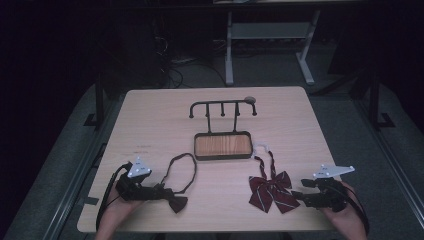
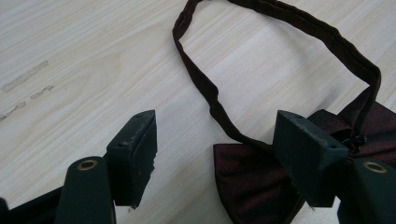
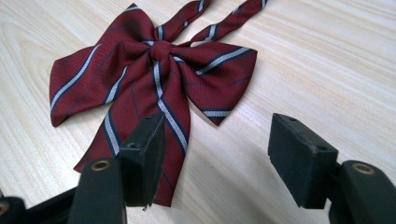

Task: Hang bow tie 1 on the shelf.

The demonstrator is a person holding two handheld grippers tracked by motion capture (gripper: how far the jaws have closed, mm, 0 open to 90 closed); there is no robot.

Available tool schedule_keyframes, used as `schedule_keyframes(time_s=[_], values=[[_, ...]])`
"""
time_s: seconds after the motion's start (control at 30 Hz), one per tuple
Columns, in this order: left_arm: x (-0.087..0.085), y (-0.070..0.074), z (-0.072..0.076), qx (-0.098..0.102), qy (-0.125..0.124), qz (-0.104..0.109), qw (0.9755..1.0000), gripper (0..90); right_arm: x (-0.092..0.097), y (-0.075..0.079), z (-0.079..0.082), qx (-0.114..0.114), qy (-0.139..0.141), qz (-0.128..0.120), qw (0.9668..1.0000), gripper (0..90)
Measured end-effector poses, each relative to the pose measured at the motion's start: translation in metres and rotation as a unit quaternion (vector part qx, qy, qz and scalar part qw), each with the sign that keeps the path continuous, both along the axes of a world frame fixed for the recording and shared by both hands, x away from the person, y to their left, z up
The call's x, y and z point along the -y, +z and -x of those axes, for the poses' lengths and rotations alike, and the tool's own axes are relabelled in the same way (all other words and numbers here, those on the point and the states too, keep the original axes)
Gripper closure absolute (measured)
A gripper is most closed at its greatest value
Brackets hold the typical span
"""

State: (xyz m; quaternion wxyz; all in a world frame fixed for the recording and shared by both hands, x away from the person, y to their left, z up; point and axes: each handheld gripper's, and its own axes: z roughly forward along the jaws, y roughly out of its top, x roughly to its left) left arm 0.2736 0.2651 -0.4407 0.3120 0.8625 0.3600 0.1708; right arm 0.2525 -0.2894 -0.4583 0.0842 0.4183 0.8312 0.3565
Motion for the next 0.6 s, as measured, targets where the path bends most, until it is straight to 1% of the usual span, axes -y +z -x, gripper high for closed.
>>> schedule_keyframes(time_s=[0.17,0.23,0.37,0.4,0.5,0.53,0.6], values=[[0.000,0.000,0.000,0.000,0.001,-0.002,1.0000,31.3,0.000,0.002,0.000,0.002,0.004,0.001,1.0000,36.6],[0.000,0.000,0.001,0.001,0.002,-0.001,1.0000,31.3,-0.001,0.004,-0.001,0.001,0.004,-0.003,1.0000,36.6],[0.000,0.000,0.000,0.003,-0.001,-0.003,1.0000,31.1,-0.003,0.008,-0.004,0.003,0.011,0.006,0.9999,36.6],[-0.002,0.000,0.000,0.001,0.001,0.000,1.0000,31.1,-0.006,0.011,-0.006,-0.002,0.013,0.009,0.9999,36.7],[-0.002,0.000,0.000,0.002,0.001,0.001,1.0000,31.0,-0.008,0.014,-0.008,-0.001,0.018,0.014,0.9997,36.8],[-0.002,0.000,-0.001,0.002,-0.001,0.000,1.0000,31.0,-0.011,0.016,-0.010,-0.005,0.021,0.016,0.9996,36.8],[-0.002,0.000,-0.001,0.002,-0.002,-0.003,1.0000,30.9,-0.012,0.018,-0.012,-0.003,0.025,0.018,0.9995,36.8]])
